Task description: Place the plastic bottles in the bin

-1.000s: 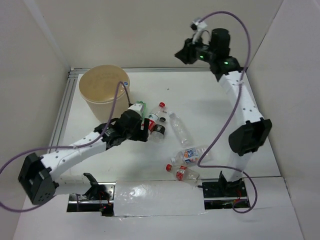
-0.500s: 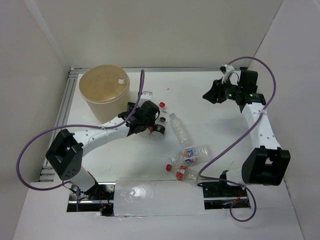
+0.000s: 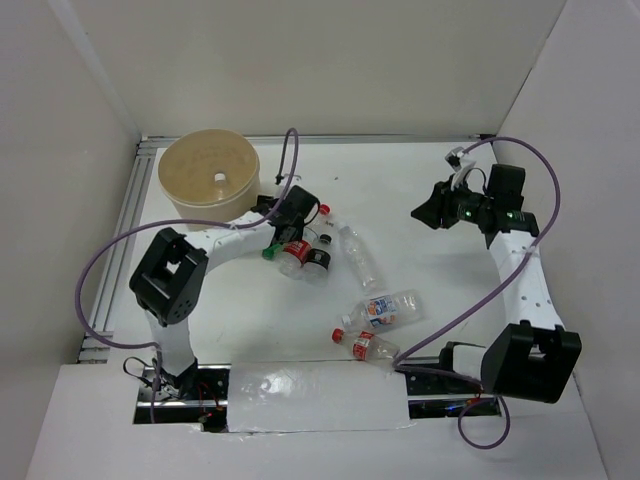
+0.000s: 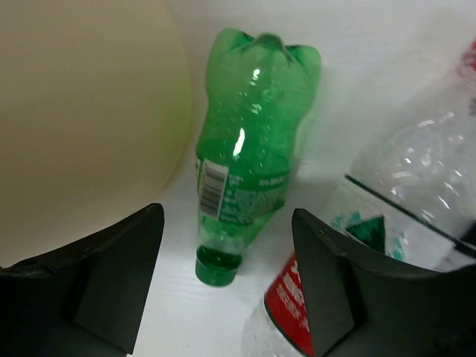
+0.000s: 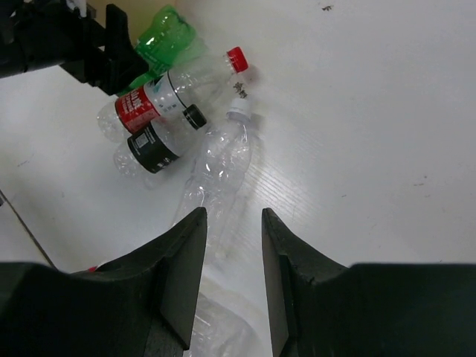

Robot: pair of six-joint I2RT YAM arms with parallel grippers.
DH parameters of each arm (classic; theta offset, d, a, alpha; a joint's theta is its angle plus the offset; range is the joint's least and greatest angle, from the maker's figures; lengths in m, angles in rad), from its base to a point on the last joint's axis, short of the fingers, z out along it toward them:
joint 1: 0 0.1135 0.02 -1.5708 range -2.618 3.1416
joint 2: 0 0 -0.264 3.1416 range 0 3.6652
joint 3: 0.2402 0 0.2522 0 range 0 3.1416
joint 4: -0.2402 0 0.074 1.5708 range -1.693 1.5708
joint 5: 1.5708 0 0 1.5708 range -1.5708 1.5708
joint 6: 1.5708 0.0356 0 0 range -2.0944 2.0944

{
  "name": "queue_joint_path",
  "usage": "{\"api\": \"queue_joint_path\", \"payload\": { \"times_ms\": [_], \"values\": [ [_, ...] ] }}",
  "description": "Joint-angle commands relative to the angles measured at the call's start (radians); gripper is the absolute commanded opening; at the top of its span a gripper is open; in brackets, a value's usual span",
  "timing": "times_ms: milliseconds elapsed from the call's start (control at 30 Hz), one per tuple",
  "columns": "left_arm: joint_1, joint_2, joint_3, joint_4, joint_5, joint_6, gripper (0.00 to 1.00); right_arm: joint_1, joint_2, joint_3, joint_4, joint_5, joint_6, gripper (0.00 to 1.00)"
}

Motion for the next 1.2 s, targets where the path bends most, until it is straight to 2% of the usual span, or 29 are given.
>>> {"api": "queue_joint_path", "payload": {
  "times_ms": [0, 133, 367, 467, 533, 600, 700, 733, 767, 833, 967, 1033, 1167],
  "values": [
    [0.034, 0.040, 0.068, -0.008, 0.001, 0.023, 0.82, -0.016, -0.058, -0.027, 0.000, -0.036, -0.021, 0.43],
    [0.054, 0.114, 0.088, -0.031, 0.065, 0.048, 0.82, -0.016, -0.079, -0.065, 0.011, -0.036, -0.012, 0.45],
    [0.054, 0.154, 0.032, -0.008, 0.179, 0.072, 0.71, -0.016, -0.089, -0.106, 0.020, -0.017, -0.002, 0.49],
    [0.041, 0.114, 0.000, 0.010, 0.200, 0.072, 0.49, -0.016, -0.098, -0.116, 0.011, 0.001, -0.021, 0.50],
    [0.022, 0.079, -0.010, 0.033, 0.214, 0.082, 0.30, -0.016, -0.098, -0.125, 0.011, 0.001, -0.041, 0.50],
    [-0.018, 0.005, -0.022, 0.046, 0.226, 0.104, 0.19, -0.006, -0.098, -0.134, -0.025, -0.008, -0.076, 0.50],
    [-0.073, -0.125, 0.019, 0.046, 0.235, 0.118, 0.18, 0.074, -0.074, -0.134, -0.086, -0.007, -0.134, 0.74],
    [-0.094, -0.159, 0.042, 0.046, 0.236, 0.129, 0.18, 0.103, -0.063, -0.134, -0.107, 0.036, -0.146, 0.84],
    [-0.105, -0.191, 0.067, 0.037, 0.245, 0.129, 0.18, 0.131, -0.029, -0.125, -0.108, 0.062, -0.147, 1.00],
    [-0.124, -0.272, 0.192, -0.009, 0.255, 0.141, 0.16, 0.161, 0.009, -0.110, -0.108, 0.102, -0.134, 1.00],
    [-0.159, -0.385, 0.341, -0.065, 0.190, 0.141, 0.16, 0.213, 0.100, -0.077, -0.072, 0.202, -0.075, 1.00],
    [-0.127, -0.420, 0.384, -0.081, 0.131, 0.132, 0.18, 0.253, 0.124, -0.077, -0.029, 0.238, -0.018, 1.00],
    [0.026, -0.494, 0.363, -0.109, 0.081, 0.097, 0.23, 0.329, 0.184, -0.067, 0.024, 0.355, 0.028, 0.99]
  ]
}}
